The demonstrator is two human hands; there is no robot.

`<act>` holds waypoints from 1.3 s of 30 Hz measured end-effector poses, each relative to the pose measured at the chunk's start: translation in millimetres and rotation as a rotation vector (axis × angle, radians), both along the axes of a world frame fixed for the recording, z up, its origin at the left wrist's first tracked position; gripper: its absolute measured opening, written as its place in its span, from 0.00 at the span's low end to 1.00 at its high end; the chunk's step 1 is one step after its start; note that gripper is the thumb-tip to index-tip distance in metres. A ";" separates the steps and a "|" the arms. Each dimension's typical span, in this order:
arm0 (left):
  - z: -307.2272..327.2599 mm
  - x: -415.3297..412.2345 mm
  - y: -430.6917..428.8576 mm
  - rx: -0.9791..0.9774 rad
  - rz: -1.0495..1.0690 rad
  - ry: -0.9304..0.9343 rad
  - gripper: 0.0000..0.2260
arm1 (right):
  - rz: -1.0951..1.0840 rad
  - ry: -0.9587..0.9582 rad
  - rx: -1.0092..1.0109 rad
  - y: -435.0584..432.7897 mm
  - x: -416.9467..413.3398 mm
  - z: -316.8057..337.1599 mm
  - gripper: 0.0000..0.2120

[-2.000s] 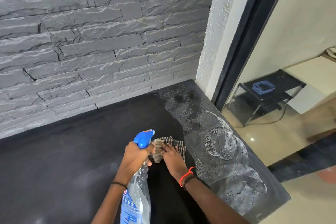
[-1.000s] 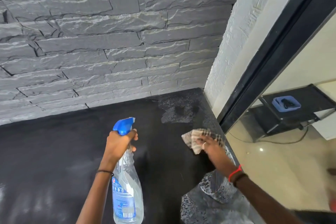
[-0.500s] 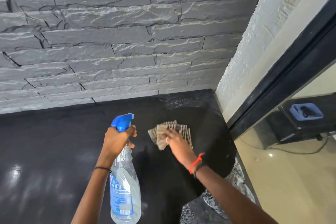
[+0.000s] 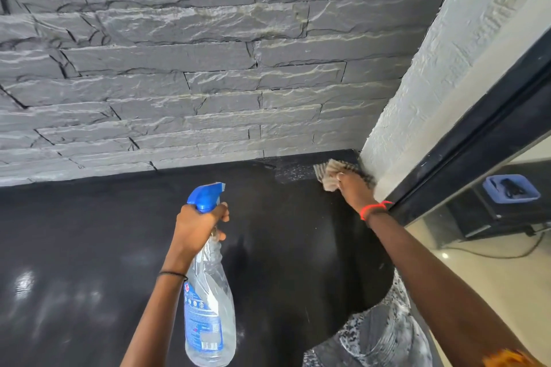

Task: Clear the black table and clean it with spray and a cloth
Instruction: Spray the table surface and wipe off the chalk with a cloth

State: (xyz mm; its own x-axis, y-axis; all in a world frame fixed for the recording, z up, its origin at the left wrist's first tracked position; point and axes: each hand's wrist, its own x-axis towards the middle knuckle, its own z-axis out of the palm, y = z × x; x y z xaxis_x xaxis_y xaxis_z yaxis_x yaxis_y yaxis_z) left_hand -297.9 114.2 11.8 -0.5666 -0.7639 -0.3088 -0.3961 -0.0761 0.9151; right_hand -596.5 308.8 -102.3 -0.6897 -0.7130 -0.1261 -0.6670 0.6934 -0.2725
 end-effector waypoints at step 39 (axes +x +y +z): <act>12.1 10.7 -35.3 -0.015 0.111 0.044 0.02 | 0.389 0.049 0.053 -200.6 89.6 2.5 0.23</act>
State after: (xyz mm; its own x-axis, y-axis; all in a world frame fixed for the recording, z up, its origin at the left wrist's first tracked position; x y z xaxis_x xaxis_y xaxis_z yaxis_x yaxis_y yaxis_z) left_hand -287.1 78.9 23.9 -0.4909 -0.8271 -0.2737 -0.3450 -0.1039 0.9328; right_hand -506.9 108.2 -99.8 -0.3757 -0.9157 -0.1430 -0.8940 0.3987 -0.2044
